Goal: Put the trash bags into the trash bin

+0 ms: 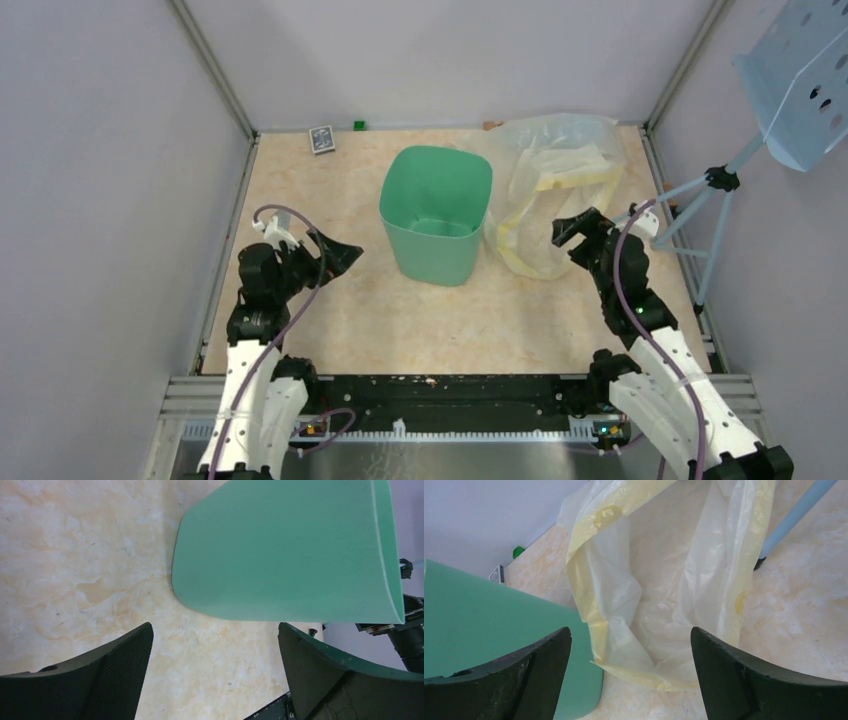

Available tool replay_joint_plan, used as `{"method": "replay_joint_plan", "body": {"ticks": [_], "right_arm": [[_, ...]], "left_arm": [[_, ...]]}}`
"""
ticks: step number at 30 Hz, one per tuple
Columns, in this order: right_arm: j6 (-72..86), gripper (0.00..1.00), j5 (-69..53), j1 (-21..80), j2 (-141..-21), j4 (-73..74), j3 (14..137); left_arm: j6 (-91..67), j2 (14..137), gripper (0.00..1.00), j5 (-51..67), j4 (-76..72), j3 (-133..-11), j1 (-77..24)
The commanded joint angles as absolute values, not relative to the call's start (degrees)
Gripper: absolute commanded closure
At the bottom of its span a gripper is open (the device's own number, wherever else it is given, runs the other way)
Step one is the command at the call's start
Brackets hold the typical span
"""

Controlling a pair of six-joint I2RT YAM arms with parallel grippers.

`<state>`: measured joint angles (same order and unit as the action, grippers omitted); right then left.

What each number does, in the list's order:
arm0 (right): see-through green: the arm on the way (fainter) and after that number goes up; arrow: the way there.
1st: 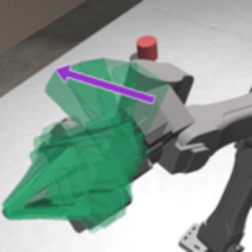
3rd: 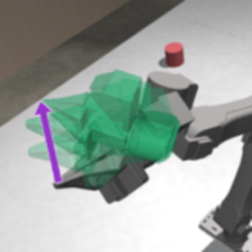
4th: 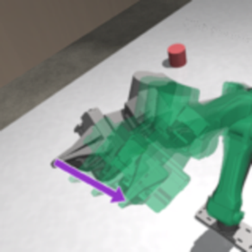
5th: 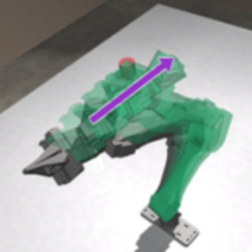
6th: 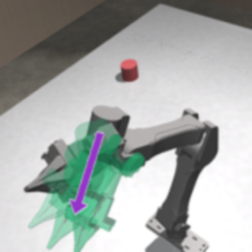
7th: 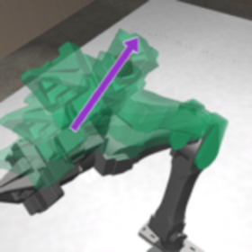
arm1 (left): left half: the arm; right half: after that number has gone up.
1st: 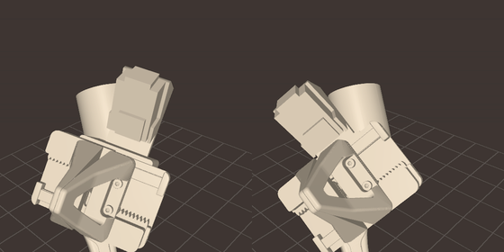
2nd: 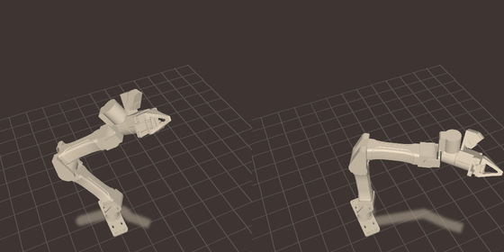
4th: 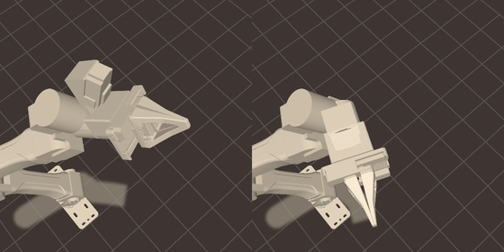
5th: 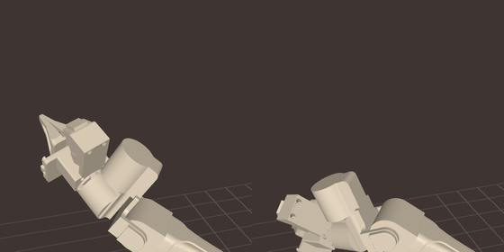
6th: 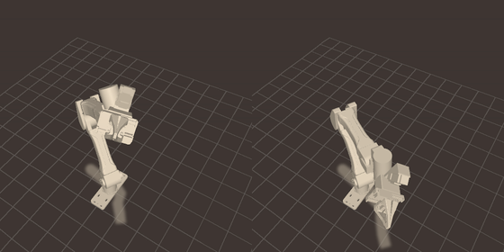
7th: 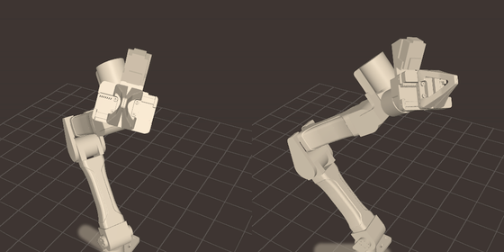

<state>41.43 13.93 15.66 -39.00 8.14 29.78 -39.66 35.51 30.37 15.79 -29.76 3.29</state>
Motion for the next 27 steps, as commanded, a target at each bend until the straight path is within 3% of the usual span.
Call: {"method": "replay_joint_plan", "body": {"ticks": [1, 11, 17, 22, 25, 27], "right_arm": [[40.43, 0.12, 18.09, 16.0, -36.08, 6.95, 28.17], [39.52, 0.13, 10.04, 15.97, -44.26, -3.91, 30.38], [41.98, 0.14, 6.8, 16.21, -57.86, -6.68, 39.29], [41.74, 0.15, 15.19, 18.96, -70.0, -8.36, 46.24], [41.1, 0.19, 18.2, 20.1, -76.66, -8.17, 50.63], [40.42, 0.27, 18.85, 20.46, -79.96, -8.44, 52.81]], "left_arm": [[-37.97, 34.13, 0.01, 30.81, 14.95, -27.81, 3.2], [-44.75, 36.31, 0.01, 48.25, -5.38, -16.98, 1.89], [-49.76, 31.67, 0.01, 41.65, -12.16, -8.73, -5.02], [-53.34, 31.25, 0.01, 37.3, -18.0, -4.78, -9.4], [-54.57, 32.67, 0.02, 33.93, -21.39, -3.07, -12.4], [-54.85, 34.11, 0.02, 31.49, -23.88, -2.48, -14.66]]}}
